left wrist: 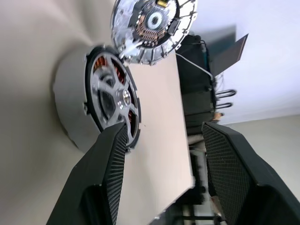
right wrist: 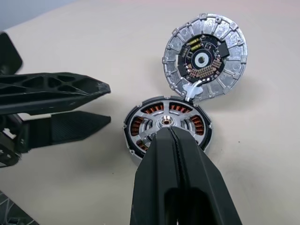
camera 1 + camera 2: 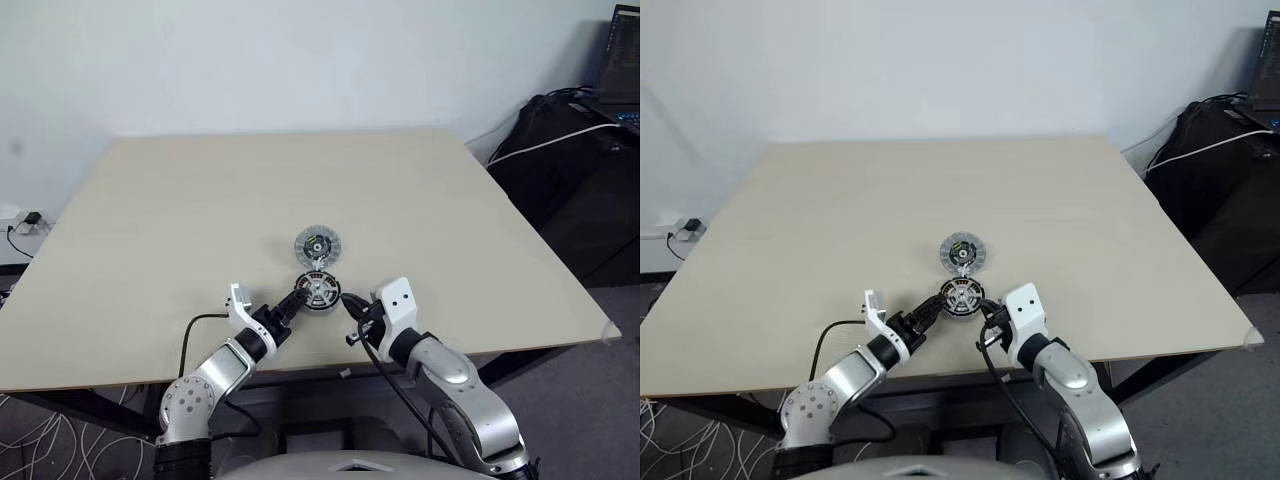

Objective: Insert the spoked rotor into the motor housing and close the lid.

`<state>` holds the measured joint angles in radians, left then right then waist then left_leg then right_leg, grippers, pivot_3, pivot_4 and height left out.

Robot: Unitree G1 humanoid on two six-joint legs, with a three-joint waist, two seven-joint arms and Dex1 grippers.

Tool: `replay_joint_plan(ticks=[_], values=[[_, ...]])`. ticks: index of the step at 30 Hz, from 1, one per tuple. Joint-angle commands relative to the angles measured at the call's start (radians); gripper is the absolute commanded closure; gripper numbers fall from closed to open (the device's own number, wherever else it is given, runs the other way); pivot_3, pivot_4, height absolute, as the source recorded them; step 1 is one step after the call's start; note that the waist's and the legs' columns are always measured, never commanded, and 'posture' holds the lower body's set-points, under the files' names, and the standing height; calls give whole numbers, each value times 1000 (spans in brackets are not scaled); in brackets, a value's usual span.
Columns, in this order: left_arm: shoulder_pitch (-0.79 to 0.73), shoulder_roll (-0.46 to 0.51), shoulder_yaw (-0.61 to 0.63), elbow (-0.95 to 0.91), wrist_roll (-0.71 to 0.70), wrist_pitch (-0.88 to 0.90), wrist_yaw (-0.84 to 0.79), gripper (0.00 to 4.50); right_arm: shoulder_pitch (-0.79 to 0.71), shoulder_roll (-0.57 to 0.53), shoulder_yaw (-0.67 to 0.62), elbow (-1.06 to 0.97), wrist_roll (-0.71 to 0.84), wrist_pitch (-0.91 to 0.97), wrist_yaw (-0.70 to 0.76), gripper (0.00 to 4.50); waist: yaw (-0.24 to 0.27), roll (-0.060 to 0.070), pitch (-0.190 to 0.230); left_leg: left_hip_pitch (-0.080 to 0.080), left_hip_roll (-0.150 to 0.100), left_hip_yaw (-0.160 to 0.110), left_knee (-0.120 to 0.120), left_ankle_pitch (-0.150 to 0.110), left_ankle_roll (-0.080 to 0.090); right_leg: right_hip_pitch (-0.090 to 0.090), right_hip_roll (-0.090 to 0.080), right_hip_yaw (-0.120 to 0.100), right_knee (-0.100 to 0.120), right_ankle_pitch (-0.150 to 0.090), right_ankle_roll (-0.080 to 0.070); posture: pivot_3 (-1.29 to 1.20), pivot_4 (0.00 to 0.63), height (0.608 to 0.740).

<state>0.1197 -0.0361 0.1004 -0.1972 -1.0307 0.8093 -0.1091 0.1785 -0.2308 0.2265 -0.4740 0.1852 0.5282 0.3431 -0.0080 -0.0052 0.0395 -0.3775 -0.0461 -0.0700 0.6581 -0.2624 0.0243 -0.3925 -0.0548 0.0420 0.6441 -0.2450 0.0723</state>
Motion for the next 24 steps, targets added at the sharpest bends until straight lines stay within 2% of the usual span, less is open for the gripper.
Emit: replay_joint_plan(ticks=[1,5,6,8,14,16,24], values=[[10,24,-77,-83,213,-182,-38,1813,-26,10,-5,-7,3,-30,-1,4500,0,0,0,0,0,0,0,0,0,0,0,0,0,0,0,0,0,740],[32,40,-140,-75,448,-422,-68,1813,-49,21,-2,28,-6,-43,-6,4500,1,1,-1,0,0,2,0,-2,-3,0,0,1,-1,3,-5,0,0,740],[35,55,-160,-63,520,-477,-64,1983,-57,27,0,44,-11,-50,-10,4500,1,1,-1,0,0,2,0,-2,-3,0,0,1,-1,3,-5,0,0,740],[39,82,-195,-47,607,-543,-82,2402,-75,38,8,77,-23,-62,-16,4500,2,1,-1,0,0,2,0,-2,-3,0,0,1,-1,2,-4,0,0,740],[54,148,-287,6,799,-718,-142,4439,-147,79,35,190,-50,-68,-23,4500,0,1,-1,0,0,2,-1,0,1,-1,0,1,-1,3,-4,0,0,740],[58,174,-317,34,857,-798,-173,4476,-179,92,43,236,-56,-65,-21,4500,0,2,-1,0,0,2,-1,0,1,-1,0,1,-1,4,-5,0,0,740],[65,230,-356,136,941,-997,-273,4476,-298,140,45,371,-52,-57,3,4500,-2,3,-1,0,1,2,-2,1,1,-1,0,1,-1,4,-6,0,0,740]])
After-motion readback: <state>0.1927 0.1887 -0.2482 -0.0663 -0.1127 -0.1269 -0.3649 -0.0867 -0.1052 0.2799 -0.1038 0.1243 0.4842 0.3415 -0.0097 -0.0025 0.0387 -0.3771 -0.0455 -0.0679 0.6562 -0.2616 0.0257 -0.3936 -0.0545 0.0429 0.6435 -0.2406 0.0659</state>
